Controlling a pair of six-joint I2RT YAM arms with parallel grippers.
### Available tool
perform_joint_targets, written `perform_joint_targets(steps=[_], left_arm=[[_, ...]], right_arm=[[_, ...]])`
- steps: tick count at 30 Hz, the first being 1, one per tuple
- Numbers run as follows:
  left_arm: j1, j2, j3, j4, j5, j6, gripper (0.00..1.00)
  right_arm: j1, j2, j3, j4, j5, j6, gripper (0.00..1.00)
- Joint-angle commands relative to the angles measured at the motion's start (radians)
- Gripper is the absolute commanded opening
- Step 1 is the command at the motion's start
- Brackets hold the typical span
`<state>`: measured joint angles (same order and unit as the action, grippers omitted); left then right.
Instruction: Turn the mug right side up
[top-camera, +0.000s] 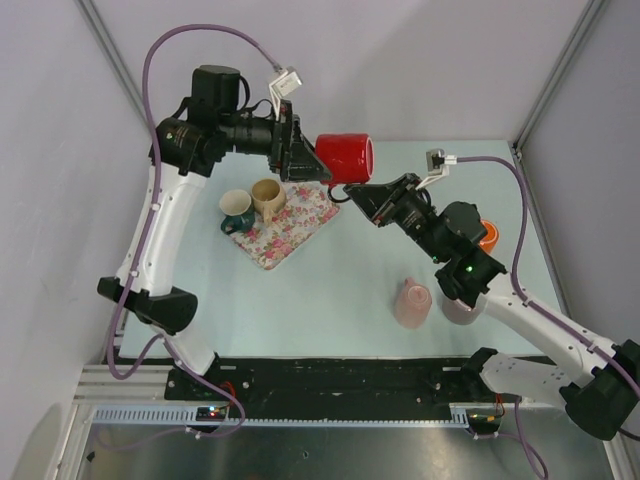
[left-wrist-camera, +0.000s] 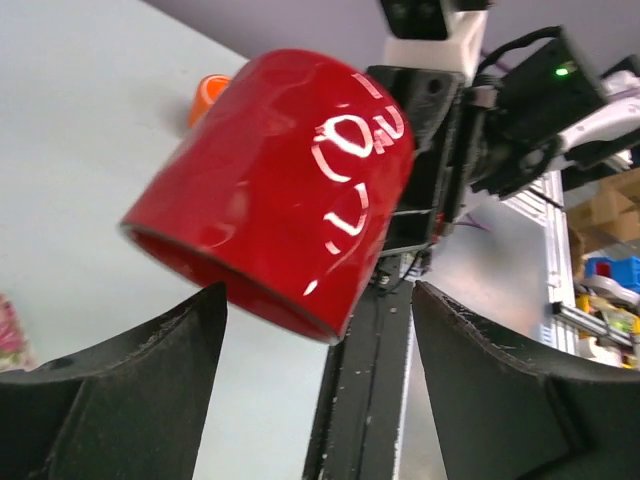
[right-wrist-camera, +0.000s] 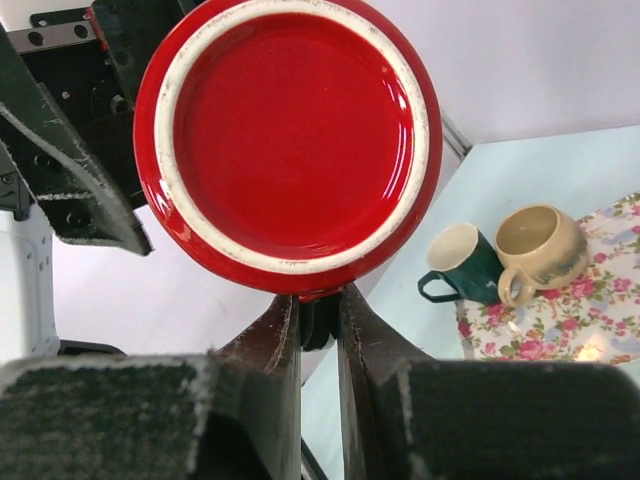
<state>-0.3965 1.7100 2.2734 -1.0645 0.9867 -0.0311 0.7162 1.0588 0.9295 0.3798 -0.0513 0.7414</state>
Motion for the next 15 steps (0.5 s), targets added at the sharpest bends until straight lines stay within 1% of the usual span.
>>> perform_joint_targets(steps=[1,3,5,7,8,9,10,11,13,14,15], left_arm=[[-0.023,-0.051,0.028,0.062,0.133,-0.086,0.76],[-0.038,-0.052,0.022,0.086,0.148,-0.115,0.69],[-0.056,-0.048,0.014,0.119,0.163,-0.149,0.58],[-0.07,-0.04,0.01,0.153,0.179,-0.18,0.33],[-0.074,-0.037,0.008,0.165,0.181,-0.186,0.16],[-0.075,-0.035,0.005,0.172,0.162,-0.189,0.08],[-0.075,-0.033,-0.003,0.177,0.138,-0.19,0.04],[-0.074,-0.031,-0.01,0.179,0.083,-0.192,0.02],[-0.073,-0.023,-0.032,0.18,-0.104,-0.187,0.01],[-0.074,-0.014,-0.044,0.181,-0.248,-0.183,0.0],[-0.075,-0.002,-0.05,0.181,-0.359,-0.177,0.0]], right_arm=[[0.026,-0.001,0.08,0.177,-0.005,0.029,0.0],[0.042,0.016,0.086,0.184,-0.013,0.035,0.0],[0.052,0.049,0.091,0.193,-0.04,0.057,0.0],[0.058,0.076,0.093,0.199,-0.057,0.072,0.0],[0.06,0.083,0.092,0.179,-0.052,0.075,0.0],[0.059,0.085,0.092,0.155,-0.031,0.075,0.0],[0.057,0.085,0.091,0.114,-0.014,0.07,0.01],[0.052,0.083,0.091,0.076,0.017,0.069,0.08],[0.037,0.077,0.091,-0.028,0.073,0.058,0.4],[0.031,0.073,0.091,-0.101,0.108,0.054,0.57],[0.022,0.066,0.091,-0.199,0.163,0.055,0.77]])
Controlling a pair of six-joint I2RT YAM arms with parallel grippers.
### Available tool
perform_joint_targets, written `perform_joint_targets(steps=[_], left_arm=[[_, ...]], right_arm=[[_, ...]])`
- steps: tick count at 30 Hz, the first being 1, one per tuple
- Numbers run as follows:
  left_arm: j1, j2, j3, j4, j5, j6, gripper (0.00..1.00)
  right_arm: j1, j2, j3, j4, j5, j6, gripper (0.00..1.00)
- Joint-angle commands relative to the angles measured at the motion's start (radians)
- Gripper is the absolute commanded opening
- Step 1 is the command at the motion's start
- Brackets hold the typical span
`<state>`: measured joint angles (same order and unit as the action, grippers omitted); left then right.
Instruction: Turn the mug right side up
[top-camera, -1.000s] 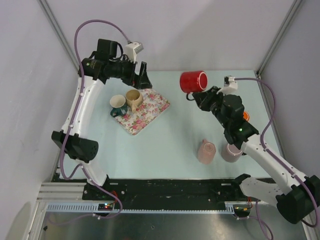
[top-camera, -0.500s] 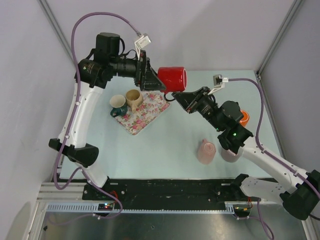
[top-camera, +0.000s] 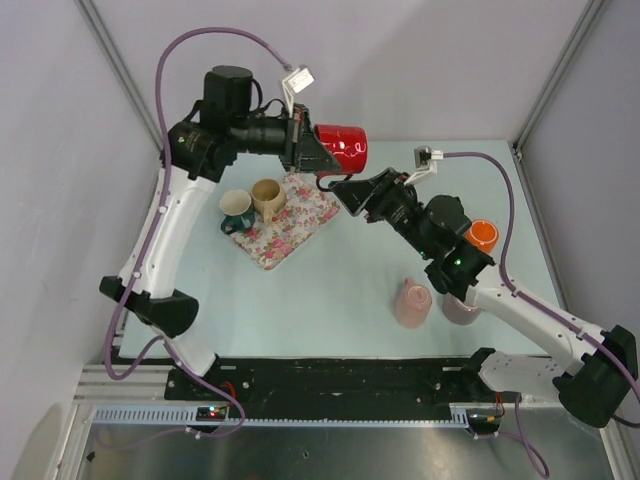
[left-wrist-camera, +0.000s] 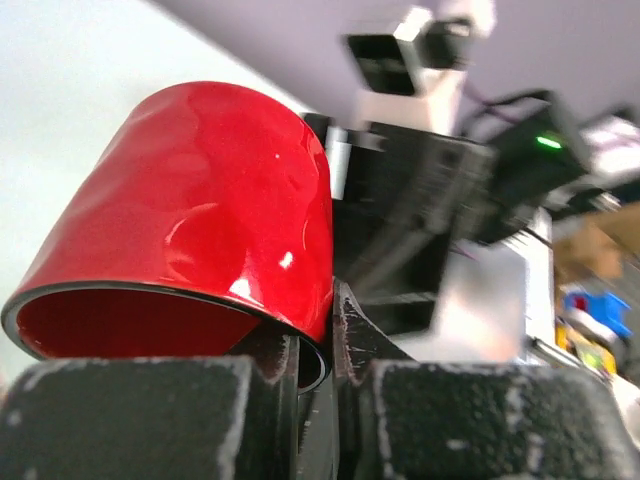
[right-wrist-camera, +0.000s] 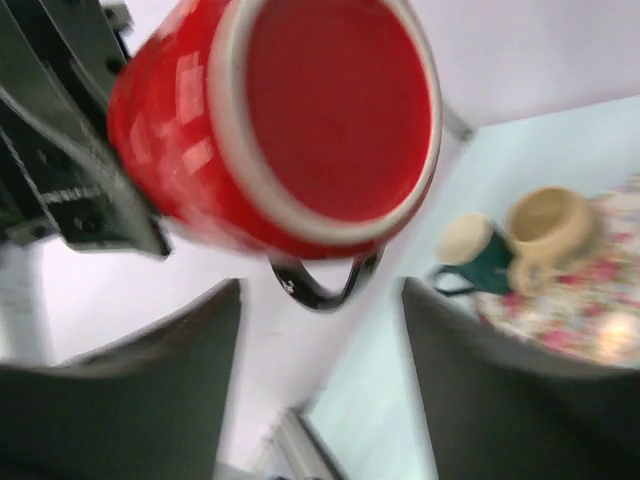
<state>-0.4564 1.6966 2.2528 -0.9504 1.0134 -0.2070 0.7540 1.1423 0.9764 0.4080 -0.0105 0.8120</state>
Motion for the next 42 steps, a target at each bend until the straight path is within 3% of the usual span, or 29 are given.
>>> perform_joint_targets(steps=[1,3,5,13,23,32,42], left_arm=[[-0.016,0.035,-0.034,0.067,-0.508,0.005,0.0],[-0.019,0.088,-0.032,0.063,-0.686,0.021,0.0],[-0.03,0.15,-0.02,0.061,-0.817,0.062,0.0],[-0.048,0.481,0.137,0.039,-1.091,0.177,0.0],[-0.001,0.687,0.211,0.041,-1.12,0.179,0.0],[0.013,0.714,0.154,0.037,-1.155,0.14,0.0],[0.049,0.746,0.125,0.036,-1.098,0.082,0.01]], right_arm=[[-0.023,-0.022,0.044,-0.303,0.164,-0.01,0.88],[-0.035,-0.032,0.044,-0.476,0.252,-0.01,0.97],[-0.041,-0.036,0.042,-0.597,0.331,-0.031,0.99],[-0.03,-0.021,0.035,-0.789,0.417,-0.126,0.99],[-0.033,0.015,0.034,-0.835,0.446,-0.162,0.99],[-0.041,0.058,0.033,-0.833,0.443,-0.181,0.99],[-0.041,0.1,0.033,-0.791,0.4,-0.189,1.0]])
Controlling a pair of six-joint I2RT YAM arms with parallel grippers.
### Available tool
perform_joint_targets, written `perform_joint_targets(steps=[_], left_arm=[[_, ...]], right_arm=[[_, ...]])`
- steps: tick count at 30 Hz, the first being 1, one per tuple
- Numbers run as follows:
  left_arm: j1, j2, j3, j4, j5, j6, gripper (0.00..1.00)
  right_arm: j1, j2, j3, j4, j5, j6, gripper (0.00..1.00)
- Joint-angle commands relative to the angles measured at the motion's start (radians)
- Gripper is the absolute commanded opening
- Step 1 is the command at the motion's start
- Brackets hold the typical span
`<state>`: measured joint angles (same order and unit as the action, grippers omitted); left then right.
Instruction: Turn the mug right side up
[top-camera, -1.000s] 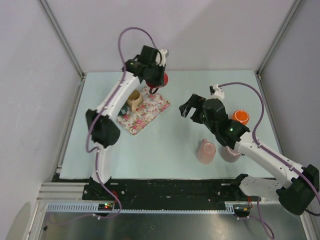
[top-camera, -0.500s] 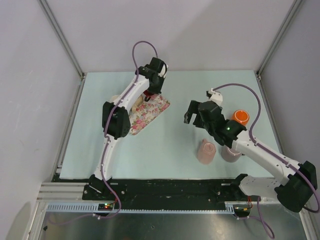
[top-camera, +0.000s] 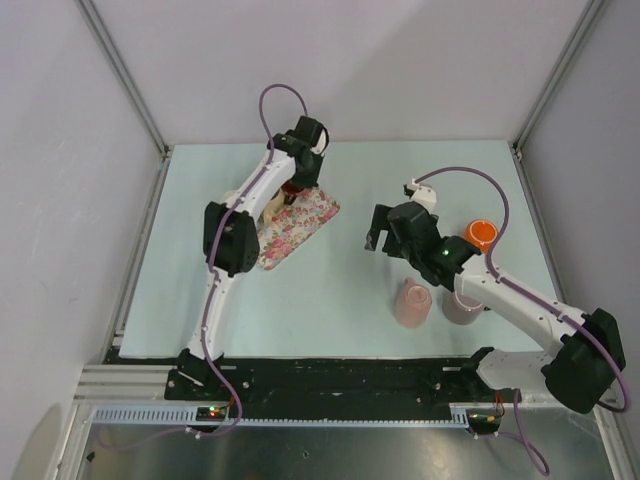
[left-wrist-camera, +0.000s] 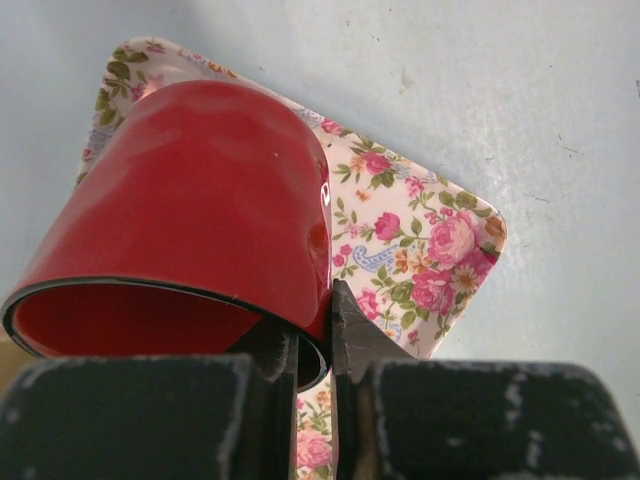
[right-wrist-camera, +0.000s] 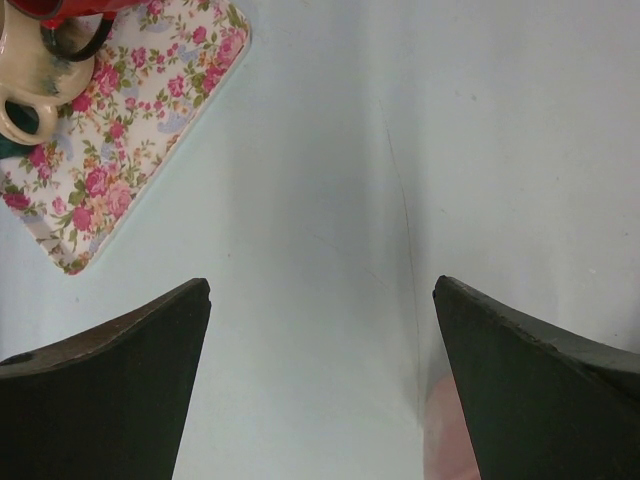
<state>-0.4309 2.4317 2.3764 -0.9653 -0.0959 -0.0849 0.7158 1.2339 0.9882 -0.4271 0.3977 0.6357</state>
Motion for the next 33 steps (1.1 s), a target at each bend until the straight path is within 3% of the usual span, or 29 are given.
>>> perform_joint_targets(steps=[1,11,14,17,24,33], left_arm=[[0.028,0.015,-0.001,0.051,0.019,-0.045,0.03],[0.043,0.004,0.012,0.051,0.004,-0.028,0.22],[0.042,-0.007,0.017,0.051,-0.011,-0.026,0.46],[0.046,-0.011,0.042,0.052,-0.033,-0.019,0.58],[0.061,-0.017,0.103,0.058,-0.038,0.02,0.66],[0.047,-0.125,0.07,0.059,0.115,0.17,0.78]], right_arm=[[-0.001,0.008,0.021,0.047,-0.01,-0.013,0.99],[0.002,0.023,0.032,0.058,-0.018,-0.018,0.99],[0.007,0.033,0.039,0.059,-0.02,-0.019,0.99],[0.011,0.041,0.045,0.055,-0.02,-0.021,0.99],[0.016,0.046,0.049,0.043,-0.017,-0.028,0.99],[0.017,0.05,0.05,0.045,-0.021,-0.033,0.99]])
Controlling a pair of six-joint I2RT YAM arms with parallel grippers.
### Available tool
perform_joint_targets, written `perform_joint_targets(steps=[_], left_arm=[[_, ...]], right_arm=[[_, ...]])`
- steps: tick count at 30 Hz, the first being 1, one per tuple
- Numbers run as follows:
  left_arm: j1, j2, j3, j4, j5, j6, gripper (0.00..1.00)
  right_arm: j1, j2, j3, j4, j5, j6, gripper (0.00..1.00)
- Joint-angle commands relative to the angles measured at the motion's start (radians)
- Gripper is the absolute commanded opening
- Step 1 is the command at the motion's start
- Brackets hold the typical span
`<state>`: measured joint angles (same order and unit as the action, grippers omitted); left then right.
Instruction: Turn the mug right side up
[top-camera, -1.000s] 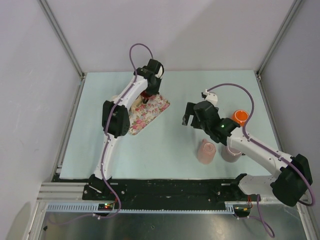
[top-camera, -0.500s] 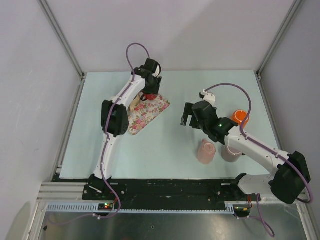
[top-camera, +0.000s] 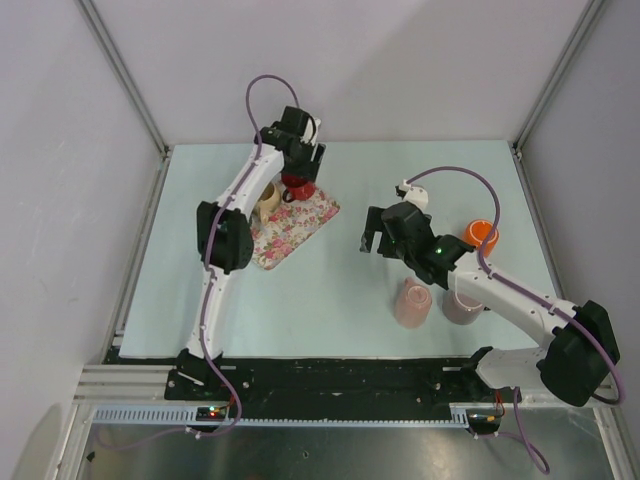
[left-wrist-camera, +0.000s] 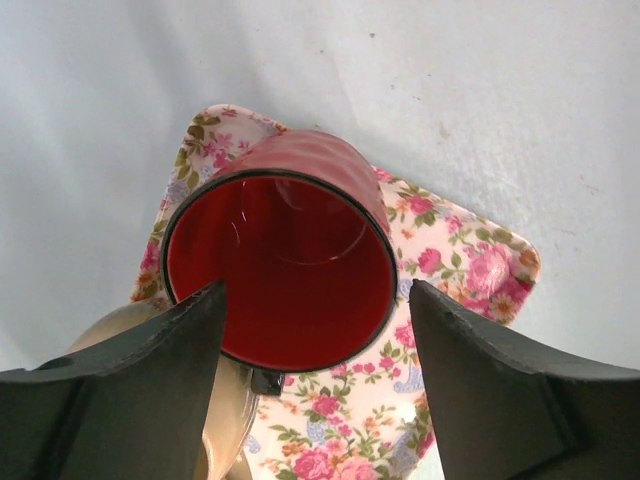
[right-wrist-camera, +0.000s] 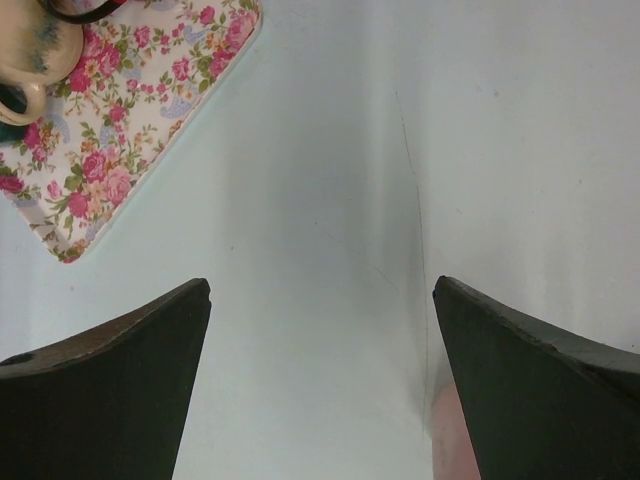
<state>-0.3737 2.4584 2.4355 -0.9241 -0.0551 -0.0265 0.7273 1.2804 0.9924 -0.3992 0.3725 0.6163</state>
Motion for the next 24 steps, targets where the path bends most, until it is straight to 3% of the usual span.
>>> perform_joint_targets(steps=[1,9,17,24], left_arm=[[-0.011,-0.167,0.009,0.019,0.083,0.136,0.79],[0.004,-0.219,0.01,0.023,0.077,0.255,0.81],[0.048,-0.105,0.002,0.026,-0.014,0.359,0.87],[0.065,0.01,0.081,0.037,-0.06,0.342,0.8]], right_arm=[[0.005,0.004,0.045,0.018,0.004,-0.014,0.99],[0.003,-0.001,0.045,0.019,-0.005,-0.022,0.99],[0.003,-0.011,0.045,0.002,-0.001,-0.023,0.99],[0.003,-0.01,0.045,-0.007,-0.004,-0.022,0.99]])
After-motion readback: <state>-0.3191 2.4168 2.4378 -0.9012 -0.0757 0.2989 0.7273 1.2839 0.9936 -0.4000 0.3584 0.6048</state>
